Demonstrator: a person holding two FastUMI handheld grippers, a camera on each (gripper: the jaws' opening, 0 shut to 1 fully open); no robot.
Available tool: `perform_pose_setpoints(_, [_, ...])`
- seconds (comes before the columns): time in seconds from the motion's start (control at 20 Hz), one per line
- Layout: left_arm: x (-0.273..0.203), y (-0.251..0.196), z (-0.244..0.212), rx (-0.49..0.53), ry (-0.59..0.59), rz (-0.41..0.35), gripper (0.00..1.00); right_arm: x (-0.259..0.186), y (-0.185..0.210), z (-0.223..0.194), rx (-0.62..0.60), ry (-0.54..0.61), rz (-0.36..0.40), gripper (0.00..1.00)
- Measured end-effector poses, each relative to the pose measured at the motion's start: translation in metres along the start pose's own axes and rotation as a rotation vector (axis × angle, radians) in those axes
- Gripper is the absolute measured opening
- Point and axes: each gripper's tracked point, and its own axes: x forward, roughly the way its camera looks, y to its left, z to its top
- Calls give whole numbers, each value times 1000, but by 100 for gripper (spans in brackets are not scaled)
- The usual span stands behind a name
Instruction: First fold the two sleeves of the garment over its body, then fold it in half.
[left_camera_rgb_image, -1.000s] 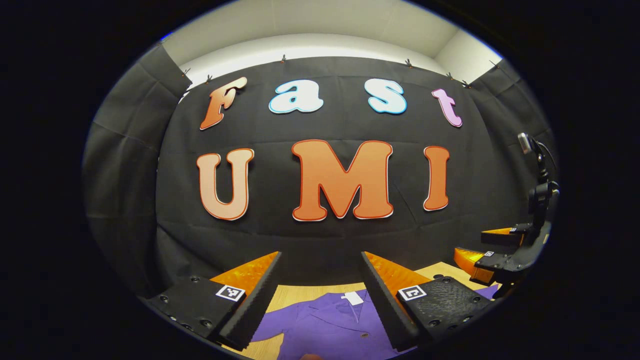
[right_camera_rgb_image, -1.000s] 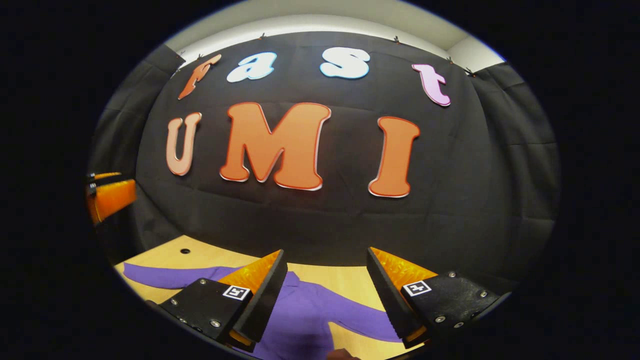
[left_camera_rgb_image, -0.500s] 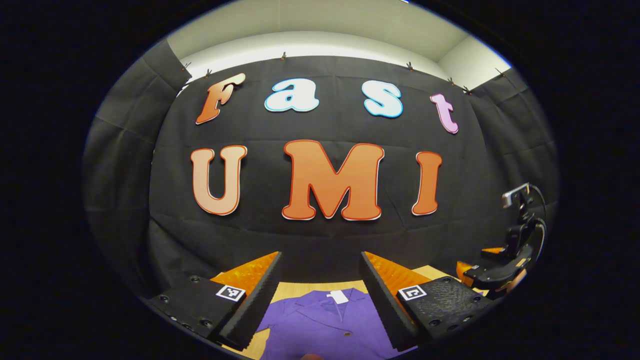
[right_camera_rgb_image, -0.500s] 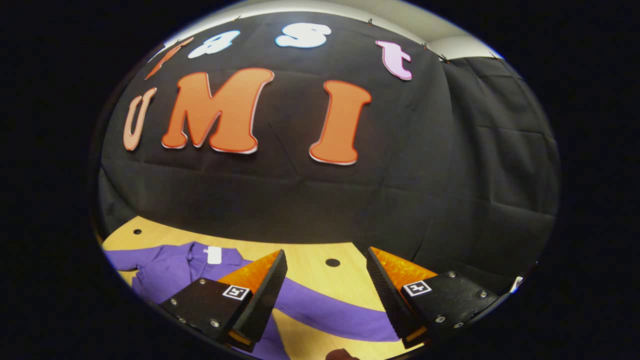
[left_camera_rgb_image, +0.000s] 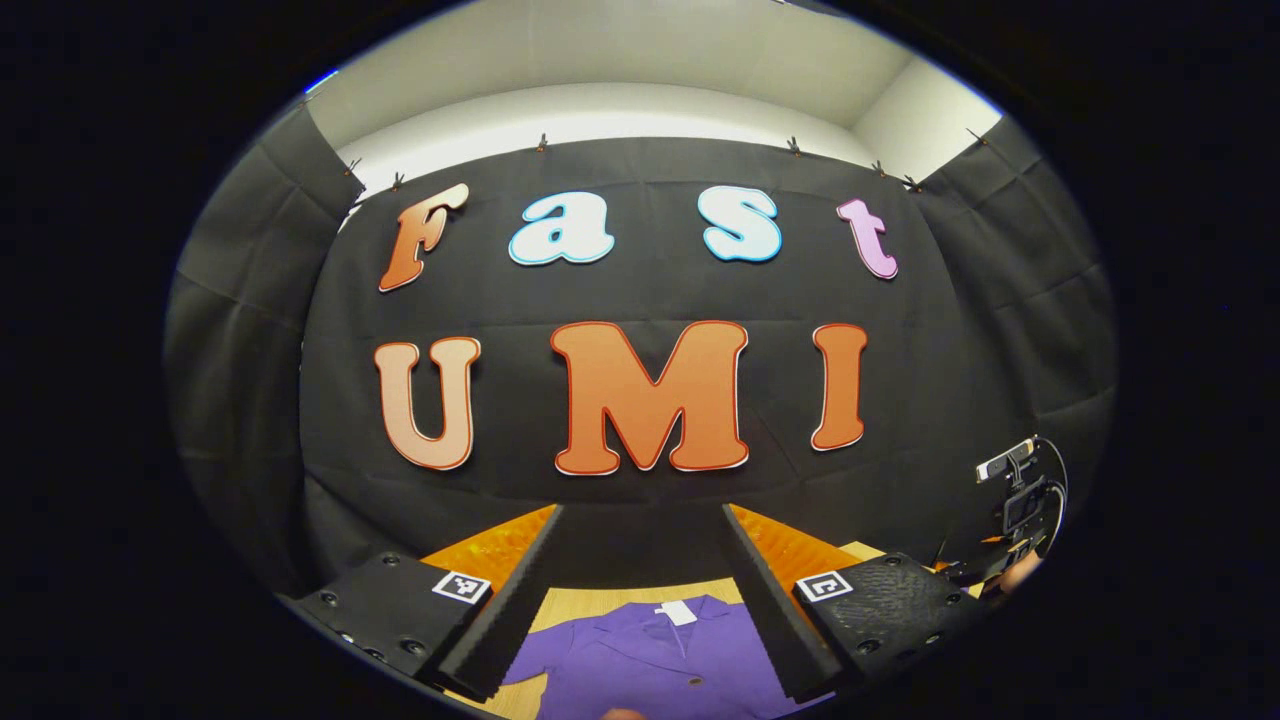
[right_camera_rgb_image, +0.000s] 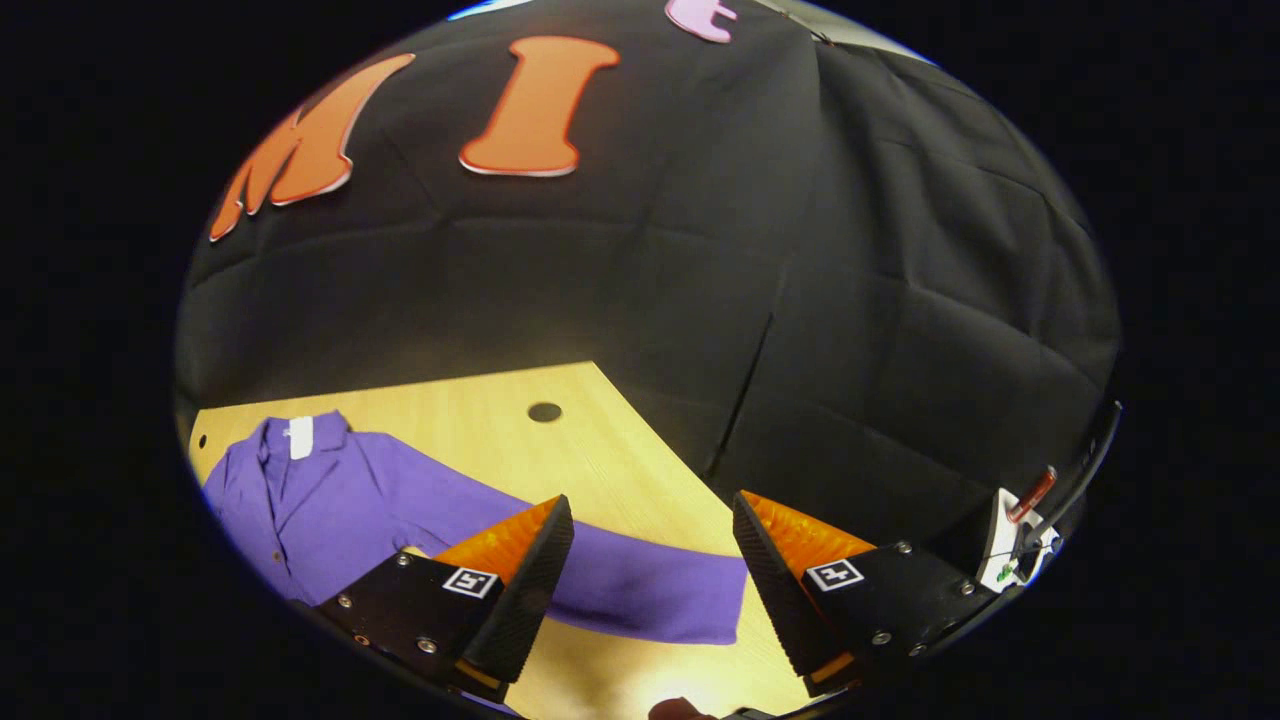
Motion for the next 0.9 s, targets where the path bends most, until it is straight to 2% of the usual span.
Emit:
perform_pose_setpoints(0.15, [1,-5,-5,-5,19,6,97,17,-18,-36,59,153,-20,96])
perform_pose_setpoints(0.3, [0,-5,-15,-10,54,18,95,24,-20,-52,129,250,49,96])
perform_pose_setpoints(0.45, [-1,-6,-18,-13,71,33,97,31,-25,-62,124,355,37,96])
perform_pose_setpoints(0.7, [-7,-9,-28,-2,109,56,95,17,-18,-77,120,568,100,96])
perform_pose_setpoints(0.9, [-14,-12,-43,12,154,77,95,12,-17,-90,134,703,120,96])
